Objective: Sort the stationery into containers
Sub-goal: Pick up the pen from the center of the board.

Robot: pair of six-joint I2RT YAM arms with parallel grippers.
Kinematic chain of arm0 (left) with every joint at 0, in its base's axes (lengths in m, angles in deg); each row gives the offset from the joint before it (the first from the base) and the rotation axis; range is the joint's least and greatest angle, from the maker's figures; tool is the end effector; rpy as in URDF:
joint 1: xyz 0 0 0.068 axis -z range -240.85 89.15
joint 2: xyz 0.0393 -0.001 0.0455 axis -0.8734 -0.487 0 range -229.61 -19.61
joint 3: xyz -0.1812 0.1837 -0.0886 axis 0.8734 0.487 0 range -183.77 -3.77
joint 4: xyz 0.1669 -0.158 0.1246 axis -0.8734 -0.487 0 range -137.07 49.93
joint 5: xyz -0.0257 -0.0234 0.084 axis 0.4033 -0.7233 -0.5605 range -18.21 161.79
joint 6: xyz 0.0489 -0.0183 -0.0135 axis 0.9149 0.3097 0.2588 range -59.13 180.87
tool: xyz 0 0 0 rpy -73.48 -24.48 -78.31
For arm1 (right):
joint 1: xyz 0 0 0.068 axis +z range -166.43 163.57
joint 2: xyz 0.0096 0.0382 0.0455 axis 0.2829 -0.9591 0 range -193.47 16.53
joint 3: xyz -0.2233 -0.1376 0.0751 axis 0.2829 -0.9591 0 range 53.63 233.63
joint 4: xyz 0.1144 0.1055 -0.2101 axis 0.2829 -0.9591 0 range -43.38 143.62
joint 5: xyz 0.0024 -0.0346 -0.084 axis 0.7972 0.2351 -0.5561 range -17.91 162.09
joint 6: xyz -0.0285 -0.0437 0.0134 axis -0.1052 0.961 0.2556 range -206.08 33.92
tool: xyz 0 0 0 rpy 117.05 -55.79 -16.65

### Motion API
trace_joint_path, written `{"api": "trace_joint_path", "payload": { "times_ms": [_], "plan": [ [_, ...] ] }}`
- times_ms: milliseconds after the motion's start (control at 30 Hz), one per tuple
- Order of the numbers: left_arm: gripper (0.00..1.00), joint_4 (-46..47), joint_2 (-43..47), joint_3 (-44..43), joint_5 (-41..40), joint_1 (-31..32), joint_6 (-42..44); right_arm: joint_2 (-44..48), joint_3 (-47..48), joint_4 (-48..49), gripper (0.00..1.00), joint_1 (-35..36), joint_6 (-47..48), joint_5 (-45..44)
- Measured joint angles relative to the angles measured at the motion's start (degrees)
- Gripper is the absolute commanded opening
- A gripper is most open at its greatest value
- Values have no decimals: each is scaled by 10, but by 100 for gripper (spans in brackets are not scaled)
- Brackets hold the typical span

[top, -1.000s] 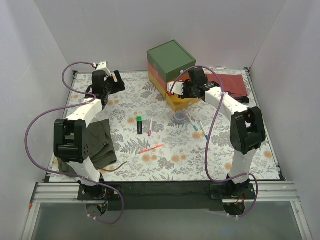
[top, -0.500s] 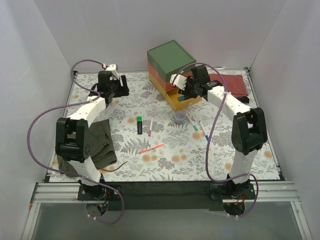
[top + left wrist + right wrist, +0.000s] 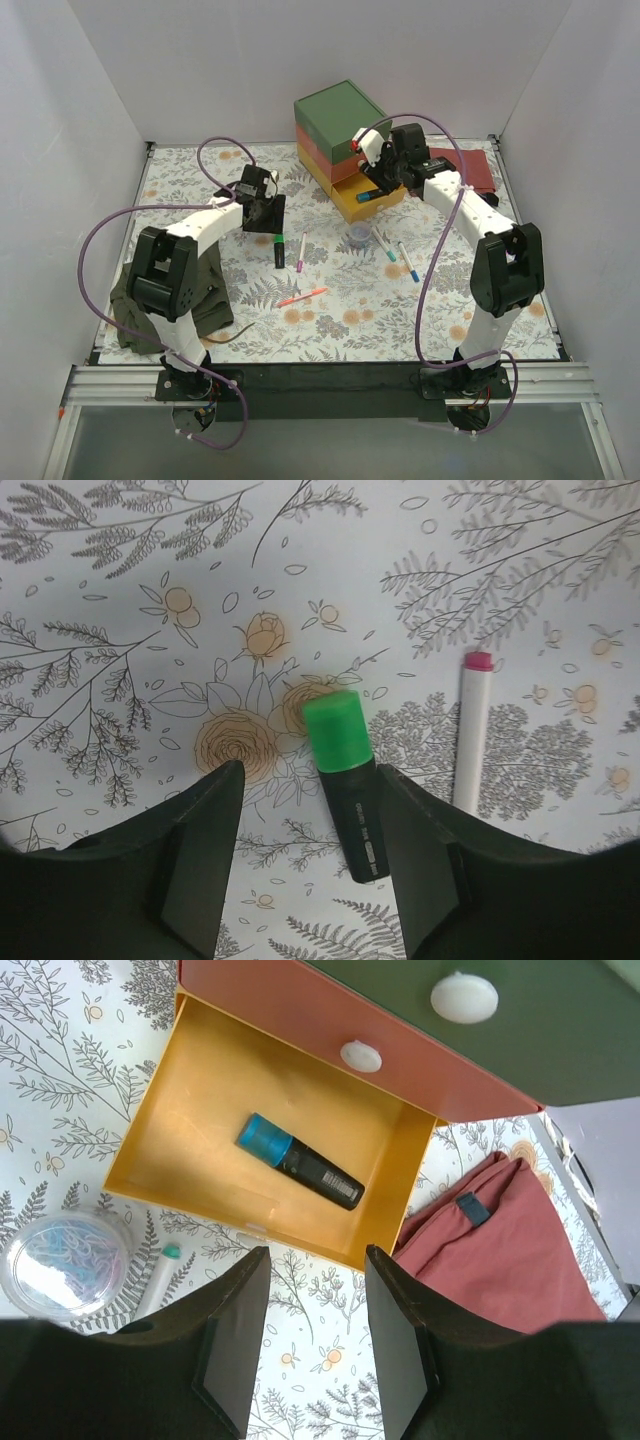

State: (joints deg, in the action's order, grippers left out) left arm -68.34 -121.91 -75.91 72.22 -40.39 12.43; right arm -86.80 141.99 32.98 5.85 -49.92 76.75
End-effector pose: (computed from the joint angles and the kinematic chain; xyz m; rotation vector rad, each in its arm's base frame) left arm 0.3518 -0.1316 0.2069 -0.6398 2.5801 -0.4333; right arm 0.3894 0.1628 0.3014 -1.1090 1.8888 -0.0474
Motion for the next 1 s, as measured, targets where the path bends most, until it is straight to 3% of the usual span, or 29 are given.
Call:
{"api": "trace_joint_path", "payload": {
  "times_ms": [233,333,367,400,567,833,1000],
  "plan": [
    [53,-14,-57,0,-16,19,-6,27,-23,-3,52,-14,-25,1],
    [48,-17,-65,-5,-22,34,-5,40,-37,-3,52,-21,-33,2],
    [44,-17,-68,-8,-22,38,-4,43,-42,-4,52,-23,-34,3],
    [29,-17,-71,-11,-26,42,-4,46,-46,-4,52,-25,-36,3],
    [0,-18,-77,-16,-36,49,5,55,-58,-5,52,-40,-45,5],
    [0,-57,-78,-40,-12,49,36,60,-58,-6,52,-65,-56,6],
    [0,-98,-81,-196,45,52,83,83,-60,-4,52,-90,-60,6]
  ]
}}
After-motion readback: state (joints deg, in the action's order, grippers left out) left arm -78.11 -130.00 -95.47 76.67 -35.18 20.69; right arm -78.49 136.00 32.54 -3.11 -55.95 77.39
